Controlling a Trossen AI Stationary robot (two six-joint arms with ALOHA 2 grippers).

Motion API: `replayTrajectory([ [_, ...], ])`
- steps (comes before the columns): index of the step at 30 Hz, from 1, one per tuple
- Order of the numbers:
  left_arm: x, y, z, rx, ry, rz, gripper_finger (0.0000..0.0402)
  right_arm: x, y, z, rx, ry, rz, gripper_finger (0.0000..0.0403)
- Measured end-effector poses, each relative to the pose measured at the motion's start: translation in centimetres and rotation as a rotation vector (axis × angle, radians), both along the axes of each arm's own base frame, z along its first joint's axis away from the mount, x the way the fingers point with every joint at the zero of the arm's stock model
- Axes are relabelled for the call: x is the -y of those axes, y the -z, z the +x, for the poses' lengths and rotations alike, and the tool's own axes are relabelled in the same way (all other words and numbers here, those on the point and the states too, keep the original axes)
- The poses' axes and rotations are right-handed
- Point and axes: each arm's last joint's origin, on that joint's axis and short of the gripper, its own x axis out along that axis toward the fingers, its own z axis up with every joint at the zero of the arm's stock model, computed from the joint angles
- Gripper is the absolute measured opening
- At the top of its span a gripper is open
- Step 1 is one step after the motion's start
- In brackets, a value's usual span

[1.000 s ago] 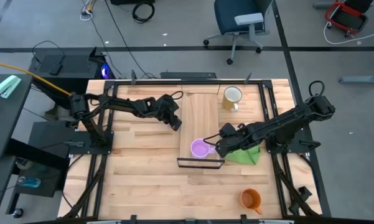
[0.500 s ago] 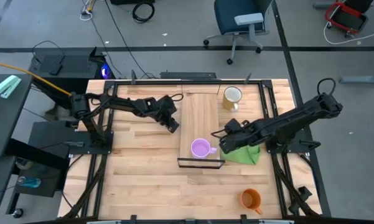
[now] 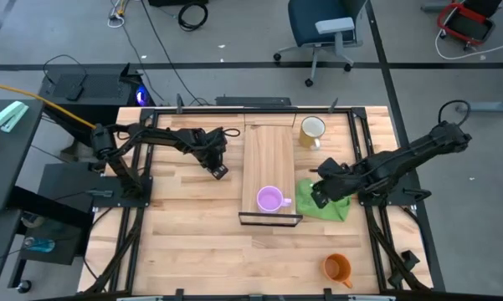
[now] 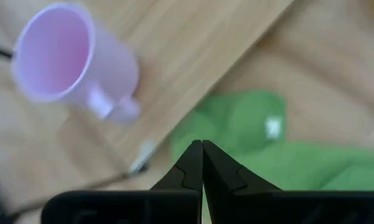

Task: Stack small to large cups/mugs on shelf
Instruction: Put the orange mug on the shelf

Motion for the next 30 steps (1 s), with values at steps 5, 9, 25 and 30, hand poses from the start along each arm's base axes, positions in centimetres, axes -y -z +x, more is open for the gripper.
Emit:
replayTrajectory([
  [5,0.4,0.0,-0.4,-0.054,0.044,0.016,0.0015,-1.6,-1.1,-2.1,0.036,-0.033,0.18,0.001],
  [9,0.8,0.0,-0.3,-0.056,0.072,0.028,0.0015,-3.5,-2.0,-3.6,0.063,-0.07,0.277,0.001],
  [25,0.8,1.0,-1.3,-0.07,0.141,0.048,0.0013,-12.6,-3.5,-5.9,0.044,-0.045,0.289,0.0003],
  [30,0.6,1.3,-1.5,-0.064,0.099,0.026,0.0023,-14.8,-4.1,-5.7,-0.041,-0.036,0.258,0.0003],
])
